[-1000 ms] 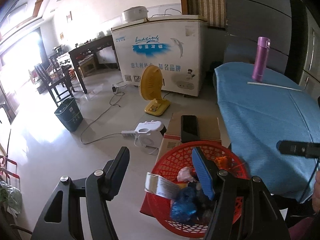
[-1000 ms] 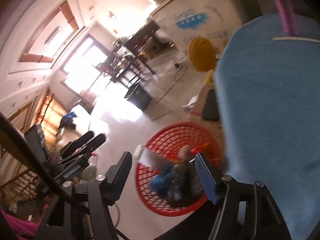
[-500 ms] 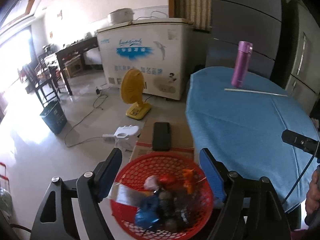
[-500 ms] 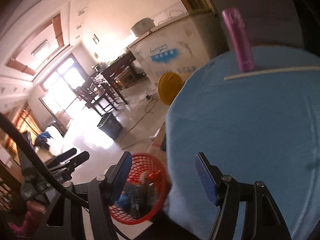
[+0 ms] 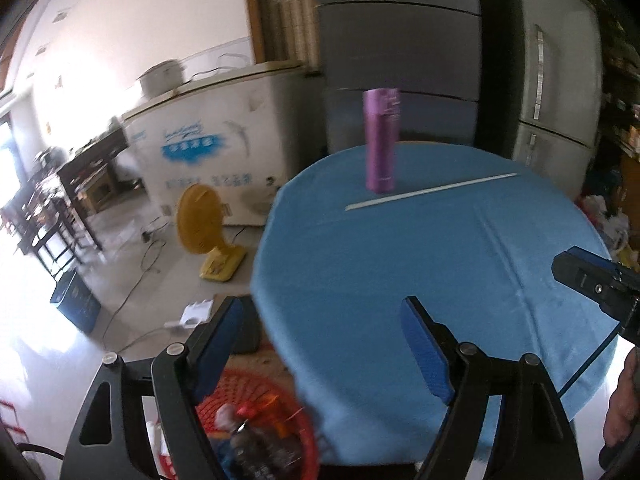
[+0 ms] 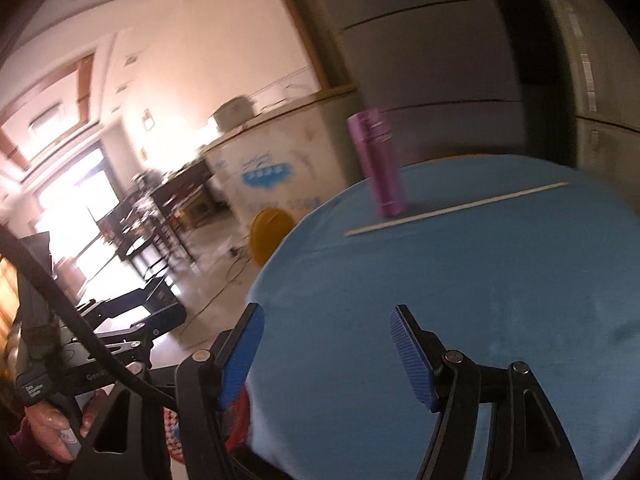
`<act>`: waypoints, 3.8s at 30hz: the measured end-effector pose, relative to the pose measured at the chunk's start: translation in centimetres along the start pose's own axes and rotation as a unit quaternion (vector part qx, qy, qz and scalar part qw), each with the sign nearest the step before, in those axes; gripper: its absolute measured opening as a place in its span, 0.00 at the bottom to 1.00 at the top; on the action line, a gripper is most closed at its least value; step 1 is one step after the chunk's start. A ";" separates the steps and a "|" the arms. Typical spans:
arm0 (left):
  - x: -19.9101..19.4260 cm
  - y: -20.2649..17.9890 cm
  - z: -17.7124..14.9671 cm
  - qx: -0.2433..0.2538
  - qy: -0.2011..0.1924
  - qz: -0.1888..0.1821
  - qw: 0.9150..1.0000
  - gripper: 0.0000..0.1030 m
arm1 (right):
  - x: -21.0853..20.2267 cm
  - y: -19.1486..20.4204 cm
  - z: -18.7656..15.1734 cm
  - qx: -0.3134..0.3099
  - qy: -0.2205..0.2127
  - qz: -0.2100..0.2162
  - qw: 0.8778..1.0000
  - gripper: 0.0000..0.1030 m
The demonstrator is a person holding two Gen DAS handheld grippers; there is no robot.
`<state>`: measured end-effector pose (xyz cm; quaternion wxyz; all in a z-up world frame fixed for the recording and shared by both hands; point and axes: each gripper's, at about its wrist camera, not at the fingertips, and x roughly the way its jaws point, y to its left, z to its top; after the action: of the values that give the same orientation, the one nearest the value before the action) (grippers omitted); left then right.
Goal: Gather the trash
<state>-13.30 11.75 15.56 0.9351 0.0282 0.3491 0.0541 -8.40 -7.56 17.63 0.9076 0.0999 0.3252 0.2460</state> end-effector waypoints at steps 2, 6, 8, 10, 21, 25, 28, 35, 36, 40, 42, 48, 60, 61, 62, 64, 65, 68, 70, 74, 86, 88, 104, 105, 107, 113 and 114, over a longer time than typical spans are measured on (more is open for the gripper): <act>-0.1 -1.7 1.2 0.013 -0.006 -0.005 1.000 0.79 | -1.7 -1.8 0.4 0.014 -0.013 -0.020 1.000 0.68; -0.5 -4.8 3.1 0.033 -0.019 -0.015 0.999 0.79 | -4.0 -4.0 1.4 0.031 -0.034 -0.050 0.998 0.68; -0.8 -6.3 3.8 0.044 -0.024 -0.022 0.999 0.79 | -5.3 -5.2 1.7 0.042 -0.044 -0.062 0.996 0.68; -0.9 -7.7 4.4 0.054 -0.026 -0.029 0.998 0.79 | -6.4 -6.1 1.6 0.049 -0.053 -0.072 0.995 0.68; -2.6 -12.7 6.5 0.095 -0.046 -0.039 0.994 0.80 | -10.6 -8.7 1.8 0.063 -0.081 -0.124 0.987 0.68; -3.1 -13.7 6.8 0.102 -0.054 -0.035 0.993 0.80 | -11.2 -9.3 2.1 0.066 -0.082 -0.151 0.983 0.68; -3.4 -14.2 6.9 0.108 -0.058 -0.033 0.992 0.80 | -11.7 -9.8 2.1 0.074 -0.084 -0.158 0.981 0.68; -3.9 -14.6 7.4 0.108 -0.063 -0.032 0.992 0.80 | -12.2 -9.9 2.1 0.070 -0.081 -0.172 0.979 0.68; -4.0 -14.6 7.4 0.107 -0.065 -0.031 0.992 0.80 | -12.2 -9.8 2.2 0.069 -0.080 -0.173 0.979 0.68; -4.3 -14.7 7.6 0.106 -0.068 -0.034 0.991 0.80 | -12.3 -9.7 2.1 0.066 -0.077 -0.174 0.979 0.68; -4.3 -14.8 7.6 0.107 -0.069 -0.035 0.991 0.80 | -12.4 -9.8 2.1 0.067 -0.077 -0.176 0.979 0.68; -4.3 -14.9 7.5 0.108 -0.067 -0.037 0.991 0.80 | -12.5 -10.0 2.1 0.073 -0.075 -0.175 0.979 0.68; -4.2 -14.9 7.5 0.108 -0.060 -0.039 0.992 0.80 | -12.4 -10.0 1.9 0.075 -0.073 -0.176 0.979 0.68; -4.1 -14.9 7.4 0.108 -0.059 -0.040 0.992 0.80 | -12.4 -10.0 1.8 0.075 -0.073 -0.176 0.979 0.68; -4.0 -14.9 7.4 0.108 -0.058 -0.040 0.992 0.80 | -12.4 -10.0 1.8 0.076 -0.073 -0.175 0.979 0.68; -4.0 -14.9 7.2 0.107 -0.057 -0.039 0.992 0.80 | -12.3 -10.0 1.7 0.076 -0.072 -0.175 0.979 0.68; -4.0 -15.0 7.2 0.108 -0.056 -0.040 0.992 0.80 | -12.3 -10.0 1.7 0.075 -0.072 -0.175 0.979 0.68; -3.9 -15.1 7.1 0.109 -0.054 -0.042 0.992 0.80 | -12.3 -10.0 1.7 0.076 -0.072 -0.176 0.979 0.68; -3.8 -15.1 7.1 0.111 -0.052 -0.043 0.991 0.80 | -12.3 -10.0 1.7 0.077 -0.072 -0.176 0.979 0.68; -3.7 -15.4 7.0 0.114 -0.051 -0.046 0.991 0.80 | -12.3 -10.2 1.5 0.081 -0.072 -0.177 0.978 0.68; -3.5 -16.5 6.8 0.129 -0.045 -0.054 0.989 0.80 | -12.7 -10.9 1.1 0.092 -0.073 -0.182 0.976 0.68; -3.6 -16.7 6.7 0.130 -0.044 -0.055 0.989 0.80 | -12.8 -11.1 1.1 0.095 -0.073 -0.182 0.976 0.68; -2.1 -17.1 6.1 0.131 -0.017 -0.055 0.990 0.80 | -11.7 -12.2 1.3 0.114 -0.040 -0.223 0.967 0.68; -2.0 -17.0 6.1 0.129 -0.014 -0.056 0.990 0.80 | -11.6 -12.3 1.3 0.116 -0.037 -0.227 0.966 0.68; -1.7 -17.0 6.1 0.128 -0.010 -0.056 0.990 0.80 | -11.4 -12.5 1.3 0.120 -0.032 -0.226 0.966 0.68; -1.2 -16.8 5.9 0.125 -0.002 -0.058 0.990 0.80 | -10.9 -12.9 1.2 0.125 -0.025 -0.221 0.967 0.68; -1.2 -16.8 5.9 0.125 -0.001 -0.058 0.990 0.80 | -10.8 -12.9 1.1 0.125 -0.024 -0.221 0.967 0.68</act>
<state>-8.95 -5.18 19.26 0.9261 0.1246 0.3532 -0.0439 -9.99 -24.19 19.98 0.9274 0.1444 0.3451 -0.0062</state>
